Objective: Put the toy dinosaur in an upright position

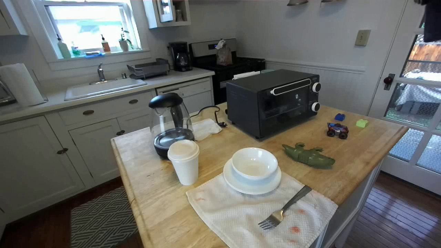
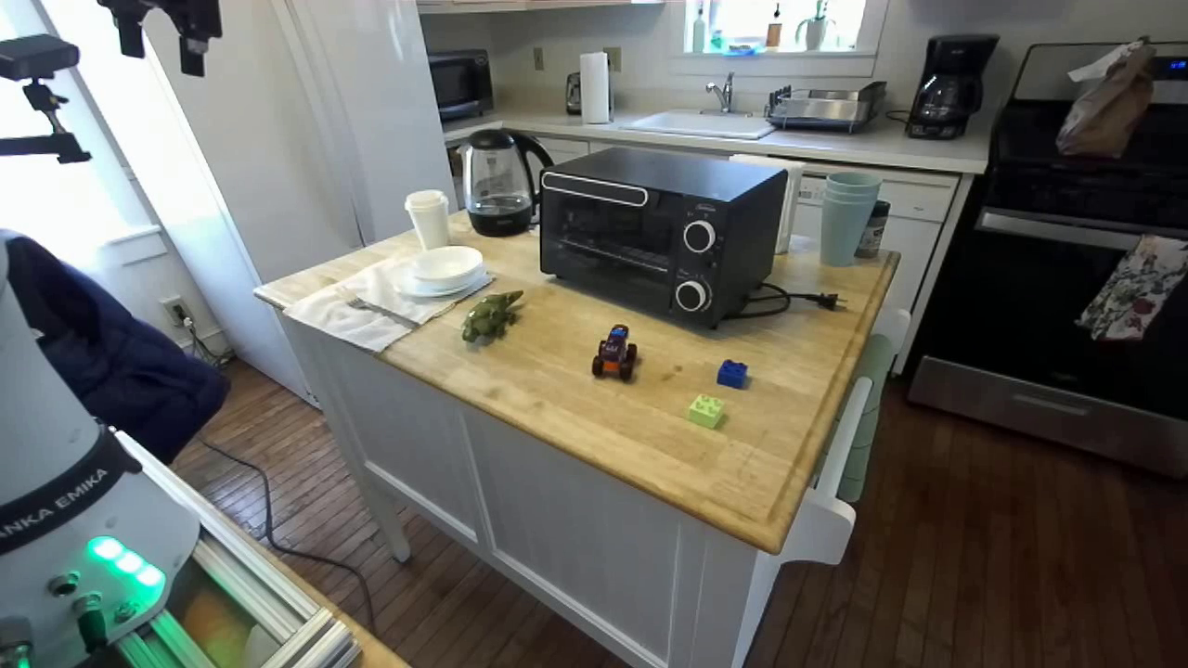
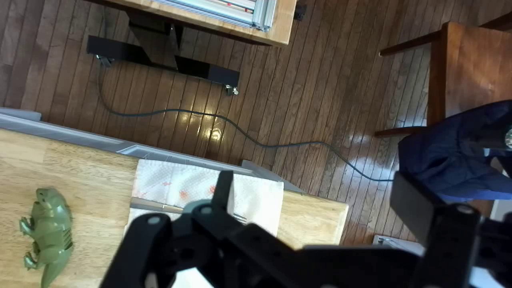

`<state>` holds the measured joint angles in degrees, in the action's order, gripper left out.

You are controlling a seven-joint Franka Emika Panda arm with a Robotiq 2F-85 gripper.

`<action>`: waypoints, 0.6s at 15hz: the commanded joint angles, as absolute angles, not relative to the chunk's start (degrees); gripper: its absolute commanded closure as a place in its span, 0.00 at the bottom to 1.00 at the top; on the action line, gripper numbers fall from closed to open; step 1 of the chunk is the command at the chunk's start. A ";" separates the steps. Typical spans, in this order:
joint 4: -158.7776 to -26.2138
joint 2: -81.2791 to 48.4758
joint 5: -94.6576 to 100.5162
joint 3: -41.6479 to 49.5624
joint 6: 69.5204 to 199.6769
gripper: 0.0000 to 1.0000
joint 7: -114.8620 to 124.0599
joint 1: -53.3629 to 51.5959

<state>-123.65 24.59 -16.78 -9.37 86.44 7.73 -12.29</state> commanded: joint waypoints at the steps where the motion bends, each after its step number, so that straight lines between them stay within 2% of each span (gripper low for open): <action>1: -124.54 23.82 -15.06 -10.21 87.07 0.00 10.68 -9.50; 9: -132.65 19.94 2.07 -10.62 90.05 0.00 22.86 -2.40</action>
<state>-130.16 21.65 -3.26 -9.80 88.40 18.03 -4.31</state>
